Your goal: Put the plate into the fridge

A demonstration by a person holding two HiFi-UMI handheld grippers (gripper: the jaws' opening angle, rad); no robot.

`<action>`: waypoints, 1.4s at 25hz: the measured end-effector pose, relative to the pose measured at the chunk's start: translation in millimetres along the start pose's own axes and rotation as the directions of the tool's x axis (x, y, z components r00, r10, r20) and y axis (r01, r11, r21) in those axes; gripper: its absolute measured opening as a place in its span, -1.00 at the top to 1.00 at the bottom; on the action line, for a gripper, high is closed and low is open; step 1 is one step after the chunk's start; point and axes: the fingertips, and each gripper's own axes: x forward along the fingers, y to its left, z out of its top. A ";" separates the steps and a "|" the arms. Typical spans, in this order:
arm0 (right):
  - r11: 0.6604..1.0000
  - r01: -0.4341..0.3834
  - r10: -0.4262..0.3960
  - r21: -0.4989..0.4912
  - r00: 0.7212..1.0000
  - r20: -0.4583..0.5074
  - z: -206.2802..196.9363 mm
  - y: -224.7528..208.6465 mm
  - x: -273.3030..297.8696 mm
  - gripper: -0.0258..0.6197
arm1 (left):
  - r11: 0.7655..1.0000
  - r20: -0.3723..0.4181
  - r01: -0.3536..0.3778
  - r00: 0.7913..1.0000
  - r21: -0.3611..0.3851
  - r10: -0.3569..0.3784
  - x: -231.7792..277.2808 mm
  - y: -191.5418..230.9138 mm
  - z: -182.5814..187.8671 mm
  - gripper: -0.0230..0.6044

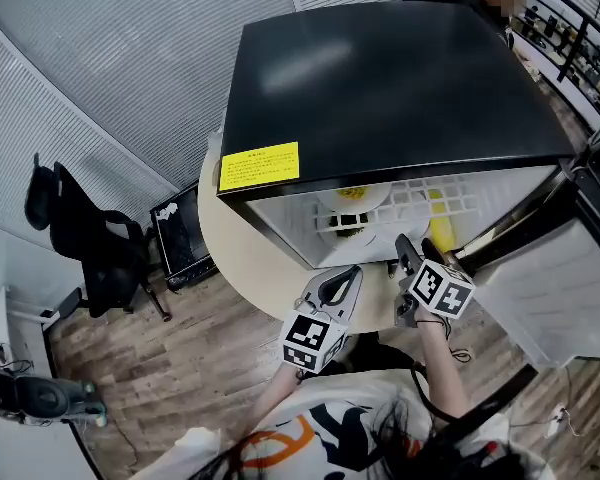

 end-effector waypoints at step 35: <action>0.984 -0.179 0.178 0.019 0.982 0.060 -117.8 145.0 -161.9 0.47 | 0.999 0.075 0.044 0.996 0.005 -0.045 -174.8 -41.3 -46.2 0.88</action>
